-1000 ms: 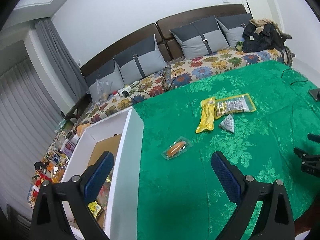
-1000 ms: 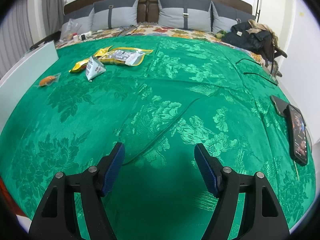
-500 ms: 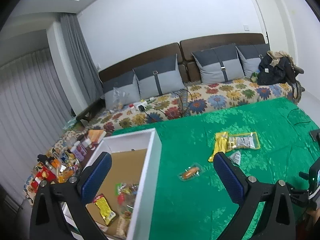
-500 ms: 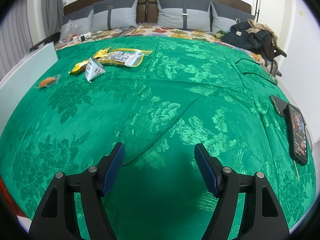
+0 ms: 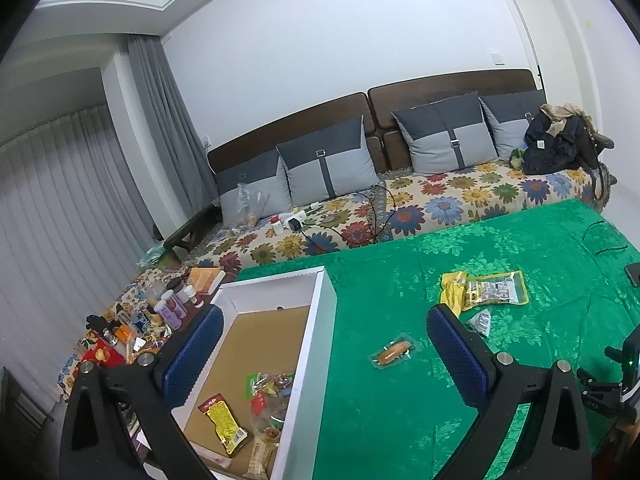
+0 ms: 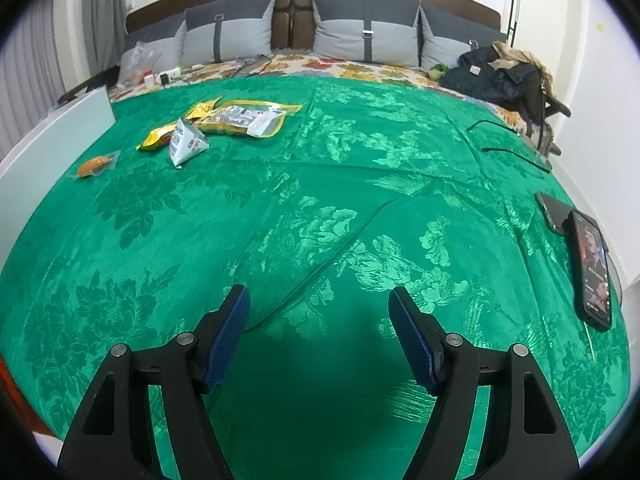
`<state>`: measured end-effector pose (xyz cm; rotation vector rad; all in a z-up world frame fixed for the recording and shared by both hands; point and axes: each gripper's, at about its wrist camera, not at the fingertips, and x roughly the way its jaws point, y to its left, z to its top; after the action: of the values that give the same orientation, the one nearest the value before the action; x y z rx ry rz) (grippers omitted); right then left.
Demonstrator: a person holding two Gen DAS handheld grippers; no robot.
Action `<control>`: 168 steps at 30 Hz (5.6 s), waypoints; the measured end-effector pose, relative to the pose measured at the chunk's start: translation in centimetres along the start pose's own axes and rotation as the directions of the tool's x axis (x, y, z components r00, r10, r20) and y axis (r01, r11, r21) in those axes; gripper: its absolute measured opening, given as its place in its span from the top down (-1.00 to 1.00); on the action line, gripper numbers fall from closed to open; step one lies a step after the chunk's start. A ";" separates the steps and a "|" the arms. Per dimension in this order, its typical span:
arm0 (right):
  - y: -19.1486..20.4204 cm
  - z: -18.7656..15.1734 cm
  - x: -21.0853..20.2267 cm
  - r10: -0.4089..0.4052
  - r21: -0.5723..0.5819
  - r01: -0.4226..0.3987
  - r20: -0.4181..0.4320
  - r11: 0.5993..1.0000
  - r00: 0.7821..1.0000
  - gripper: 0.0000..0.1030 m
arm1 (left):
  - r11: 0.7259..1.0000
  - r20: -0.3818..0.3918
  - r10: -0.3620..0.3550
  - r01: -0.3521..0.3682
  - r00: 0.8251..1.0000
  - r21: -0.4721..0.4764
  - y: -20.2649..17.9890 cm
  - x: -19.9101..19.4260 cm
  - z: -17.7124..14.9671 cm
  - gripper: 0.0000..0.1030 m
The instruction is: Organize snacks
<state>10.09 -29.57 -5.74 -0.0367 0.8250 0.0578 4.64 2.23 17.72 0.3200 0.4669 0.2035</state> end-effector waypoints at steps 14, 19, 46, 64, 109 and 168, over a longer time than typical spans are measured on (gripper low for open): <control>-0.2 0.9 0.4 0.047 0.003 -0.047 -0.008 0.999 0.999 -0.46 | 0.995 -0.100 -0.098 0.095 0.990 -0.035 -1.3 3.7 -1.4 -0.99; -2.5 2.8 2.4 0.000 0.044 0.001 -0.028 0.999 1.000 -0.46 | 0.947 -0.341 -0.313 0.264 0.887 -0.182 -3.9 10.4 -6.8 -0.99; -3.9 2.3 5.8 -0.004 0.065 0.009 -0.085 0.998 0.996 -0.67 | 0.895 -0.550 -0.395 0.443 0.736 -0.050 -9.7 35.7 -11.5 -0.97; -3.9 2.3 5.8 -0.002 0.067 0.008 -0.085 0.998 0.996 -0.70 | 0.853 -0.530 -0.483 0.511 0.697 -0.104 -9.0 35.0 -11.8 -0.41; -3.8 2.3 5.9 -0.003 0.064 0.009 -0.088 0.998 0.996 -0.77 | 0.917 -0.388 -0.398 0.360 0.831 -0.170 -11.3 23.5 -18.6 -1.00; 3.6 2.1 2.0 0.282 0.054 -0.282 0.001 0.958 0.959 0.23 | 0.917 -0.387 -0.399 0.359 0.831 -0.173 -11.3 23.5 -18.6 -1.00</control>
<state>12.76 -25.81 -5.86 0.1327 0.8338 0.3052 17.70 2.68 -11.51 0.0823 0.9322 -0.1027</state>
